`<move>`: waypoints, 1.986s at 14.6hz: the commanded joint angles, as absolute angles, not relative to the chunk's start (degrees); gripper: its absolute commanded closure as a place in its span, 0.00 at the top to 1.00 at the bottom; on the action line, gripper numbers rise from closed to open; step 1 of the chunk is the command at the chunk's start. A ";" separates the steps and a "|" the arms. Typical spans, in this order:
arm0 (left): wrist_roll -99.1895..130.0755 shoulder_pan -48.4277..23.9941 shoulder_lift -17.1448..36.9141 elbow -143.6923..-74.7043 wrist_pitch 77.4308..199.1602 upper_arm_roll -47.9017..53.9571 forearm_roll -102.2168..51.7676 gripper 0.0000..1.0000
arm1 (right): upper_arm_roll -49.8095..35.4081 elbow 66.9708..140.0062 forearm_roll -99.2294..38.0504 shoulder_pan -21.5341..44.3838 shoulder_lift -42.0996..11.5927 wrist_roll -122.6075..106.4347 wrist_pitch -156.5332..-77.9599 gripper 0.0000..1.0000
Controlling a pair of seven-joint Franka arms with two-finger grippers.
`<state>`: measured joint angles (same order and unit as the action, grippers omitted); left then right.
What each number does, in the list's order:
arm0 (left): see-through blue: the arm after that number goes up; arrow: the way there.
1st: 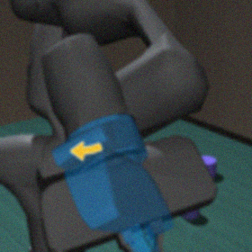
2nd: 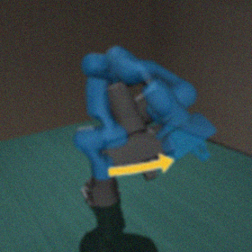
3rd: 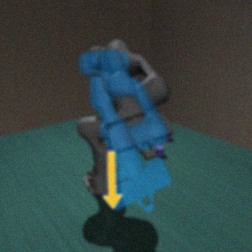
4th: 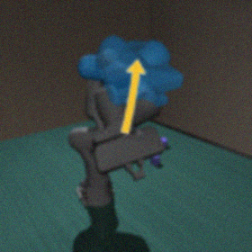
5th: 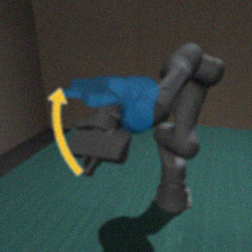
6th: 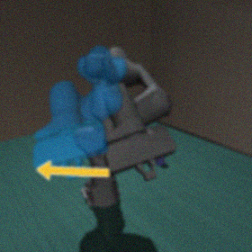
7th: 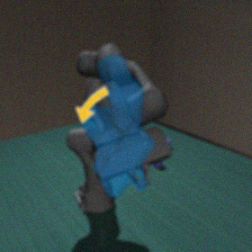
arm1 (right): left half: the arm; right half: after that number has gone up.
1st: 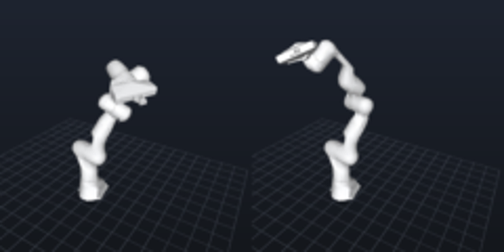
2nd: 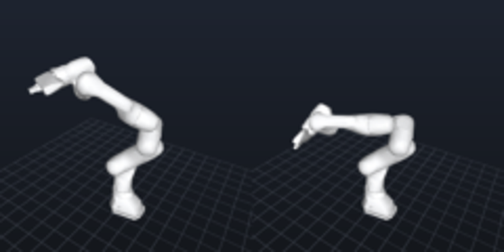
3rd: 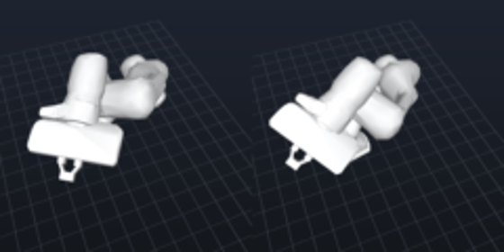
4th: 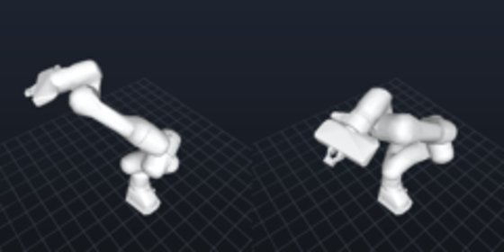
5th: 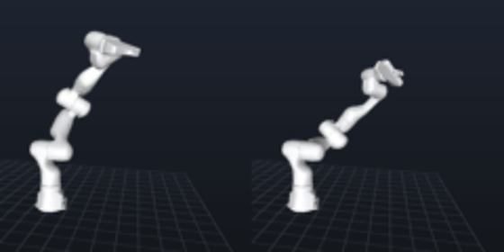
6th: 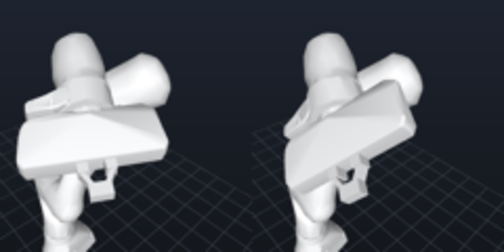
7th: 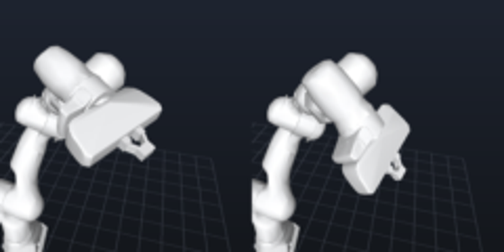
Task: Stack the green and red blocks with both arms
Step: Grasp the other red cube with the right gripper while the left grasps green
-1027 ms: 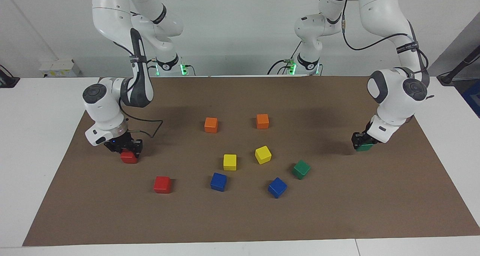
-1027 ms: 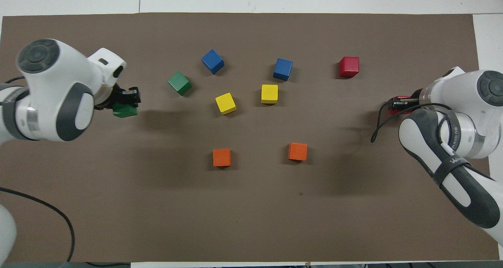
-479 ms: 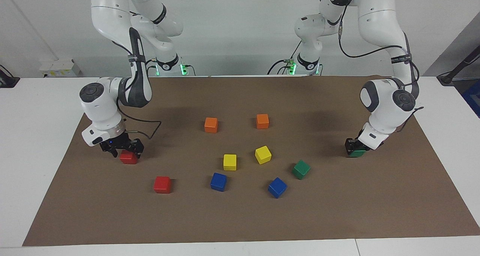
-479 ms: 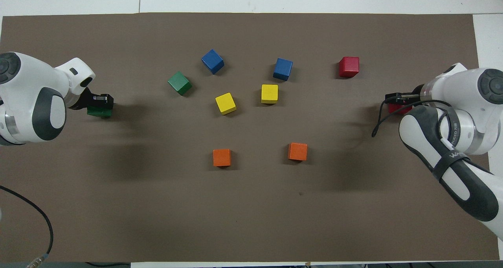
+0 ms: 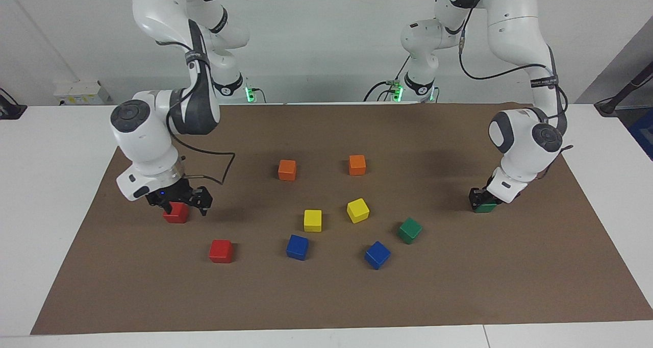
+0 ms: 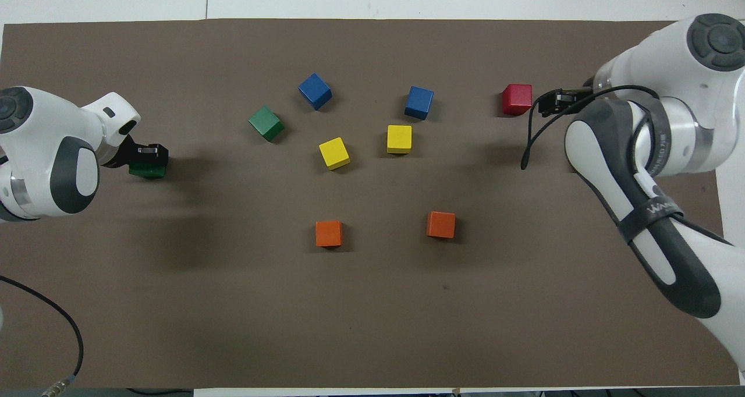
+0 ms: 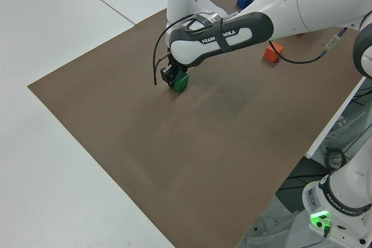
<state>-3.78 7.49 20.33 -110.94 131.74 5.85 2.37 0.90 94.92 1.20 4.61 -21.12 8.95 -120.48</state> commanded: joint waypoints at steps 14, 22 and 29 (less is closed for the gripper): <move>43.50 -11.51 32.52 -82.71 120.14 5.89 5.19 1.00 | 0.97 74.25 3.08 7.03 -41.75 17.23 -119.17 1.00; 54.40 -13.62 33.40 -86.56 127.43 5.80 8.88 1.00 | 0.88 78.56 2.81 6.94 -41.75 17.14 -125.94 1.00; 56.85 -14.15 32.96 -91.76 132.45 5.80 8.88 1.00 | 0.88 82.44 2.81 7.12 -40.08 16.88 -126.12 0.99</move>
<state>53.96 -13.04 33.61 -90.23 131.06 6.55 7.39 1.39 79.72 1.64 7.35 -41.98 15.64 -125.78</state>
